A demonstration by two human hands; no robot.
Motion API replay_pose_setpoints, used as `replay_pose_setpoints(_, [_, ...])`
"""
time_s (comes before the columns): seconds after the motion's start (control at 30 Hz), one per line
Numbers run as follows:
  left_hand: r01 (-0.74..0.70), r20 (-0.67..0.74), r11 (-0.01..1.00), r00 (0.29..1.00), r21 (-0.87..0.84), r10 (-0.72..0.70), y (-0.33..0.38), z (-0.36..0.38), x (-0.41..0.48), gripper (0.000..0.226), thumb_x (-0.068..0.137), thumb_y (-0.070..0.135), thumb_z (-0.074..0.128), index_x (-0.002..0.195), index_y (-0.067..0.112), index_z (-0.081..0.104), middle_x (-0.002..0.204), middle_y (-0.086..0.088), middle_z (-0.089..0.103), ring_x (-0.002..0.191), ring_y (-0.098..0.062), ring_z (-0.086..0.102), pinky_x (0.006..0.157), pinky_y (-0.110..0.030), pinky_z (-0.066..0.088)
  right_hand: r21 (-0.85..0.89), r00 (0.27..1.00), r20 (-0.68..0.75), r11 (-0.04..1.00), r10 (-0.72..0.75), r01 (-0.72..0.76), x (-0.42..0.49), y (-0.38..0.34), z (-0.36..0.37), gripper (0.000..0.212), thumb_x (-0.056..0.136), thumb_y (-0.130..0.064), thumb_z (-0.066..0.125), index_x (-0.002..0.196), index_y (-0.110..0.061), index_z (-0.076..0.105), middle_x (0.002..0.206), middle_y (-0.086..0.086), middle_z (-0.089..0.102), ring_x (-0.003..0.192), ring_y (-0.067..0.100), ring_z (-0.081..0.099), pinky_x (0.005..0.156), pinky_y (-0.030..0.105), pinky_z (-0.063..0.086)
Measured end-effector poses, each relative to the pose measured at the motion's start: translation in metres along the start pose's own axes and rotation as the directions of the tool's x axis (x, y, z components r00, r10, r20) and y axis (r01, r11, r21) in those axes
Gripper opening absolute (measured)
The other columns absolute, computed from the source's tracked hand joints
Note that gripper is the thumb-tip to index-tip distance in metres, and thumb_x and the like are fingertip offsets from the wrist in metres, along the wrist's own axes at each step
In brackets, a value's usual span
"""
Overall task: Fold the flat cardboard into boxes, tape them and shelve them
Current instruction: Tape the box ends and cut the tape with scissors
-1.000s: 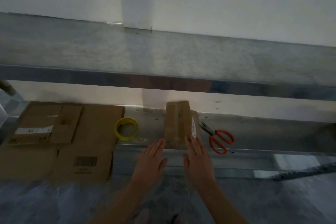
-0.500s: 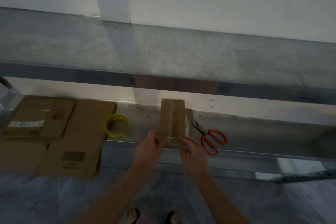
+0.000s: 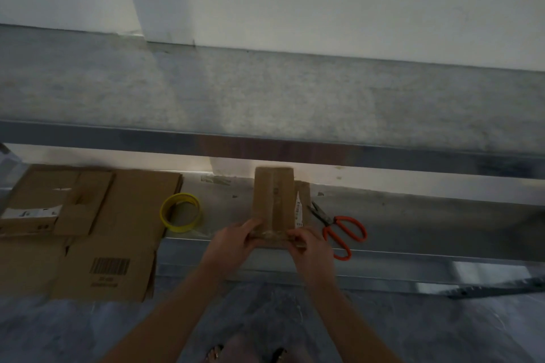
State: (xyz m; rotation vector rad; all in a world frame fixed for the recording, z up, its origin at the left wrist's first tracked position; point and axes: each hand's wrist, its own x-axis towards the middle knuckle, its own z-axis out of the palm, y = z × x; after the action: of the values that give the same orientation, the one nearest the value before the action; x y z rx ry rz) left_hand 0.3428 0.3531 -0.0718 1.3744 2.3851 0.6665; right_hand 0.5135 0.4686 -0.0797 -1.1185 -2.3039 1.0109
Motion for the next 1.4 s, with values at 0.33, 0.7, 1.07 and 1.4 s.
replay_pose_setpoints(0.33, [-0.037, 0.191, 0.973, 0.978, -0.226, 0.081, -0.019, -0.017, 0.003, 0.069, 0.076, 0.019, 0.078, 0.137, 0.035, 0.049, 0.111, 0.012, 0.060, 0.089, 0.010, 0.059, 0.079, -0.004, 0.043, 0.103, 0.945, 0.321, 0.994, -0.056, 0.024, 0.015, 0.015, -0.032, 0.036, 0.083, -0.001, 0.073, 0.112, -0.024, 0.073, 0.107, -0.011, 0.066, 0.089, -0.013, 0.061, 0.084, 0.006, 0.047])
replay_pose_setpoints(0.7, [-0.013, 0.107, 0.981, 0.994, -0.195, 0.035, -0.011, -0.009, -0.001, 0.059, 0.080, 0.024, 0.076, 0.134, 0.033, 0.055, 0.126, 0.009, 0.060, 0.102, -0.008, 0.064, 0.091, -0.013, 0.043, 0.010, 0.992, 0.127, 1.000, -0.023, 0.021, 0.011, 0.015, -0.013, 0.027, 0.080, -0.008, 0.073, 0.098, -0.029, 0.072, 0.099, -0.010, 0.065, 0.082, -0.009, 0.060, 0.075, 0.002, 0.044])
replay_pose_setpoints(1.07, [-0.412, -0.122, 0.911, 0.904, -0.001, 0.409, -0.013, 0.003, -0.010, 0.052, 0.075, -0.005, 0.076, 0.123, 0.011, 0.066, 0.136, -0.008, 0.057, 0.127, -0.023, 0.050, 0.101, -0.034, 0.045, -0.068, 0.989, 0.050, 0.988, -0.138, 0.141, -0.005, 0.010, -0.009, 0.037, 0.092, -0.012, 0.065, 0.125, -0.029, 0.066, 0.136, -0.012, 0.053, 0.120, -0.001, 0.047, 0.098, 0.014, 0.041])
replay_pose_setpoints(1.4, [-0.415, -0.037, 0.878, 0.900, 0.237, 0.435, -0.017, 0.010, -0.019, 0.050, 0.097, 0.035, 0.035, 0.144, 0.021, 0.044, 0.154, 0.007, 0.032, 0.142, -0.019, 0.030, 0.112, -0.027, 0.029, -0.124, 0.994, 0.102, 0.991, -0.026, 0.039, -0.017, 0.006, -0.005, 0.042, 0.099, -0.032, 0.054, 0.141, -0.035, 0.049, 0.148, -0.005, 0.045, 0.129, 0.014, 0.050, 0.100, 0.016, 0.036])
